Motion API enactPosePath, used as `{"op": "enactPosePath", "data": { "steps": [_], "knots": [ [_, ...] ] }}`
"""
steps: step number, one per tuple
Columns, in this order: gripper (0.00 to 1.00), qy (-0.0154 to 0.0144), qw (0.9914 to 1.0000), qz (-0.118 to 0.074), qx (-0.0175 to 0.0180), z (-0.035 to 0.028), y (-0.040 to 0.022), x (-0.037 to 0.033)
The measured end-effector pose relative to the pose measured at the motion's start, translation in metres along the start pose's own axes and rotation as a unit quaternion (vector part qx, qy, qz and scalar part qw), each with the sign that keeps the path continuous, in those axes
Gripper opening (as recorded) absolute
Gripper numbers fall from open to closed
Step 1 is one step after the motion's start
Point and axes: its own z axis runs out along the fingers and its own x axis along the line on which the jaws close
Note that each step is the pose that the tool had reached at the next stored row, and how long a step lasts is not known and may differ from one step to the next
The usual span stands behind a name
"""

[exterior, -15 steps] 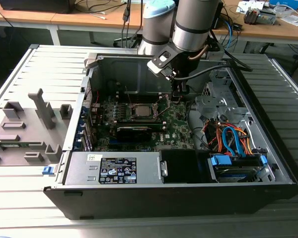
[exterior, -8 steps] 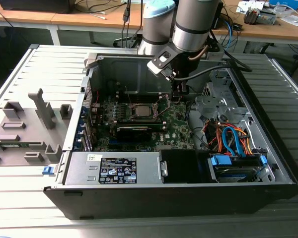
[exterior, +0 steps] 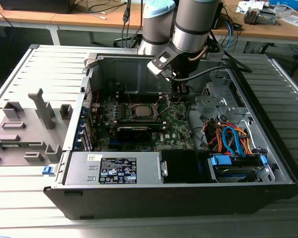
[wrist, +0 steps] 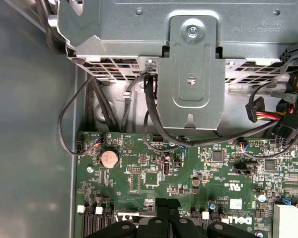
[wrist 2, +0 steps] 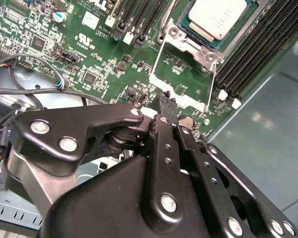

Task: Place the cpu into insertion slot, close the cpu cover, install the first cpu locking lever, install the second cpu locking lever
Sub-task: 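Close the cpu cover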

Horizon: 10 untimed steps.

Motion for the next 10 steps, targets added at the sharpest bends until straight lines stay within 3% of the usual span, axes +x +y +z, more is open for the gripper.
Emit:
{"op": "enactPosePath", "data": {
  "steps": [10],
  "knots": [
    [0.11, 0.0000, 1.00000, 0.000, 0.0000, 0.0017, 0.0002, 0.0000]
  ]
}}
